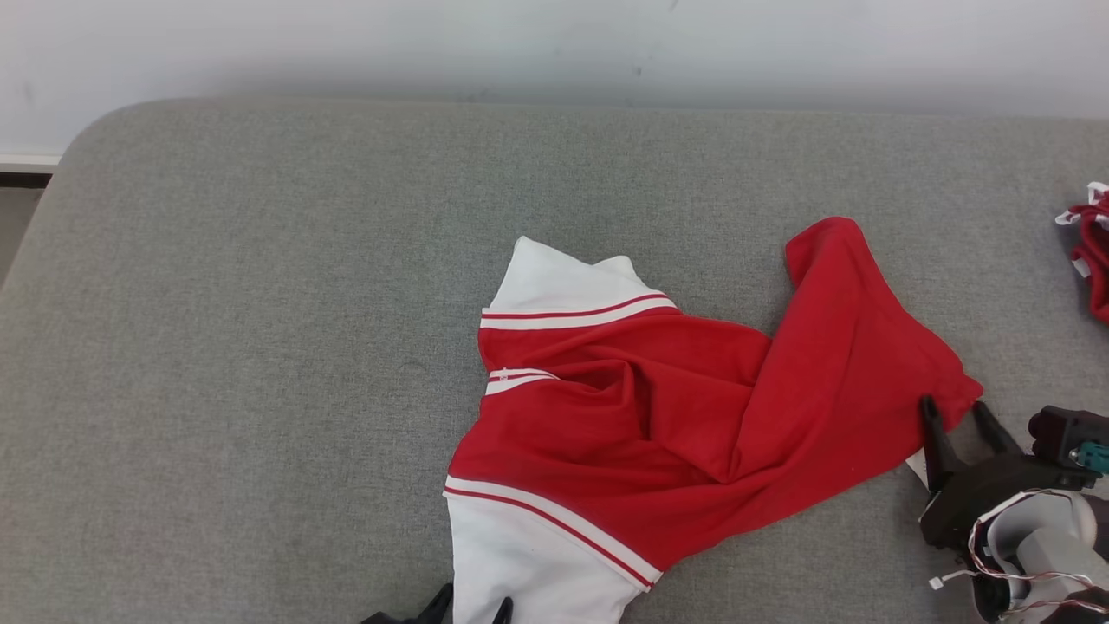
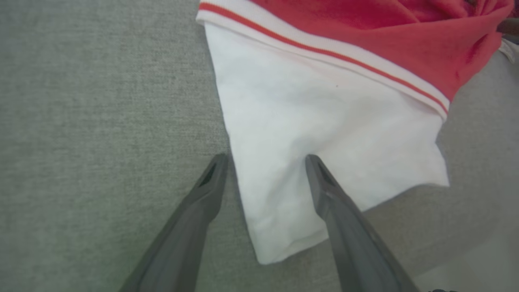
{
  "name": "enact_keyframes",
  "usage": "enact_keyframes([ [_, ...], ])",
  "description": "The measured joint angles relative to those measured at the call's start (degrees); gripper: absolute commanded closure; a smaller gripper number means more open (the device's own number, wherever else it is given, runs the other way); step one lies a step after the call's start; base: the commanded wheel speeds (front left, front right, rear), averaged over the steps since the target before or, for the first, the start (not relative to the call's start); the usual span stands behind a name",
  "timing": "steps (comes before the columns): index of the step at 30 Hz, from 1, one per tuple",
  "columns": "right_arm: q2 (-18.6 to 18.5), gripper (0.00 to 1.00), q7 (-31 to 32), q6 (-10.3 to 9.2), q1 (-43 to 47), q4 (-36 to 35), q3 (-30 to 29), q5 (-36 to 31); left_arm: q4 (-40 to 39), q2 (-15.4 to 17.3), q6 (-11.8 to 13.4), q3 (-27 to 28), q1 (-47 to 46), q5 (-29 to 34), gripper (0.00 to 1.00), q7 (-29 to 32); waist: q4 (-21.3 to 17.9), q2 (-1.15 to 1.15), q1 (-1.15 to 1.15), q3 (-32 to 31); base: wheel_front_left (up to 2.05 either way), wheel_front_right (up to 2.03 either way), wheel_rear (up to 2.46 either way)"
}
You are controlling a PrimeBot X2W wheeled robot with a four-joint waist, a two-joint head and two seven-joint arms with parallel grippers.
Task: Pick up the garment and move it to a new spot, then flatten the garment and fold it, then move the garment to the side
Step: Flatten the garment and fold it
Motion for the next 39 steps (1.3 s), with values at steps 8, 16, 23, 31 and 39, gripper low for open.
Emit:
enact_keyframes([
  [8, 0.1, 1.0, -0.09, 0.0, -0.28, -2.77, 3.86, 4.38, 1.05, -0.44, -0.44, -2.91, -1.4, -4.63, 1.0, -0.71, -0.63, 0.01, 0.01, -1.16, 0.0, 0.0, 0.0],
  [16, -2.36, 1.0, -0.1, 0.0, 6.19, -15.69, 2.69, 6.12, -6.68, -0.43, -0.49, 1.27, -2.58, -10.51, 1.0, -2.01, -2.44, 0.01, 0.0, -3.41, 0.0, 0.0, 0.0],
  [23, -3.8, 1.0, 0.16, 0.0, 3.23, -24.07, 3.89, 10.54, -13.04, 2.88, -0.58, 4.42, -15.1, -13.96, 1.0, 1.47, -5.12, 0.01, 0.0, -3.65, 0.0, 0.0, 0.0],
  [31, -4.64, 1.0, 8.23, 0.0, -17.87, -26.64, 2.96, 16.97, -11.67, 6.81, -0.77, 8.56, -45.09, -17.47, 1.0, 11.06, -7.62, 0.01, 0.01, 1.84, 0.0, 0.0, 0.0],
  [39, -3.16, 1.0, 16.38, 0.0, -49.32, -17.31, -2.1, 19.41, -0.34, 7.67, 1.01, 10.67, -80.62, -16.05, 1.0, 16.02, -9.23, 0.02, 0.02, 12.63, 0.0, 0.0, 0.0],
])
